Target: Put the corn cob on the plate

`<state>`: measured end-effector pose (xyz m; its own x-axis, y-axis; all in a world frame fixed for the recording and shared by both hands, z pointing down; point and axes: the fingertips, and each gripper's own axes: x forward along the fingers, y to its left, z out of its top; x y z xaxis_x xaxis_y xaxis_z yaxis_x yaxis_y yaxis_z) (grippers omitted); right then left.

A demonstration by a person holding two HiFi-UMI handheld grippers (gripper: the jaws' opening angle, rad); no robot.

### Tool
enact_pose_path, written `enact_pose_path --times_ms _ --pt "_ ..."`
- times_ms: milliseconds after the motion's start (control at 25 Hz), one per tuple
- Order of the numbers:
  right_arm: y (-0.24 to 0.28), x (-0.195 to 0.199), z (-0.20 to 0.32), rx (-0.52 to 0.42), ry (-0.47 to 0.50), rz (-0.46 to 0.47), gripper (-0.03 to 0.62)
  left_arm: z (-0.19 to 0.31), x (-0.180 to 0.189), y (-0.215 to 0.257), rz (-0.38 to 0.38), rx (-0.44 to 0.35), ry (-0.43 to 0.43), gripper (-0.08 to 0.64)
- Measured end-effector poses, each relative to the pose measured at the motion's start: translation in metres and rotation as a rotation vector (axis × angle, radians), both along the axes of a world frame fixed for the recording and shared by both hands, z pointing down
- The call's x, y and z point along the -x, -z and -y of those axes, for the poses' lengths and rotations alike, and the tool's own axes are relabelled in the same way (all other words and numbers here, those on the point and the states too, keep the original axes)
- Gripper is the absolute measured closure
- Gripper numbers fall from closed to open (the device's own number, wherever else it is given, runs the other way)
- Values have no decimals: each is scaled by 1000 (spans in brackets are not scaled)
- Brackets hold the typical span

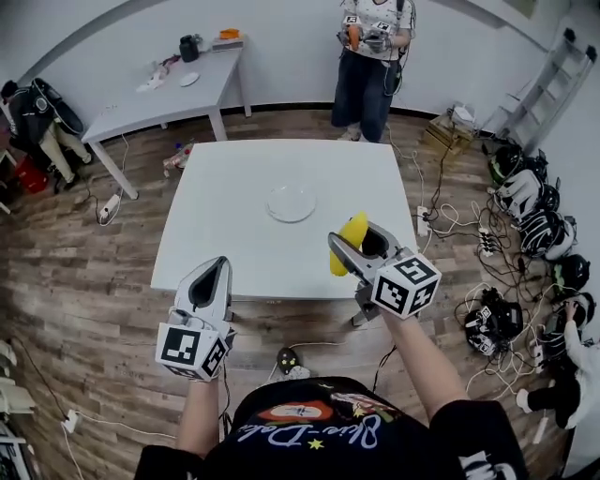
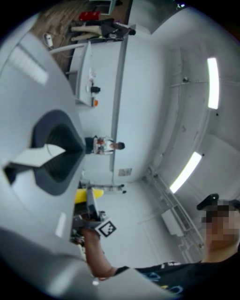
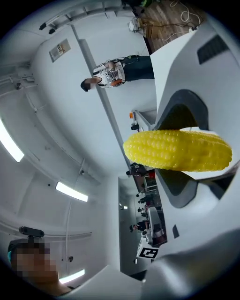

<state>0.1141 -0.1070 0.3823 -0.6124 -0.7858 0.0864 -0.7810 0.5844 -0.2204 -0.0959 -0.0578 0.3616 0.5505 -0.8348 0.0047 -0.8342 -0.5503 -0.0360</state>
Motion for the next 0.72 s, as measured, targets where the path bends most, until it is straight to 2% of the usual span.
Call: enact_pose_path --times_ms 160,400,600,720 --pt "-28 13 73 82 47 -79 342 44 12 -9 -15 30 26 574" --pt "-72 33 161 258 176 -244 342 92 34 -17 -48 88 106 574" --pt "-110 47 210 379 288 -417 342 121 59 -9 -84 74 183 574" --pt "-128 60 230 447 363 -498 342 135 68 -16 -115 95 219 574"
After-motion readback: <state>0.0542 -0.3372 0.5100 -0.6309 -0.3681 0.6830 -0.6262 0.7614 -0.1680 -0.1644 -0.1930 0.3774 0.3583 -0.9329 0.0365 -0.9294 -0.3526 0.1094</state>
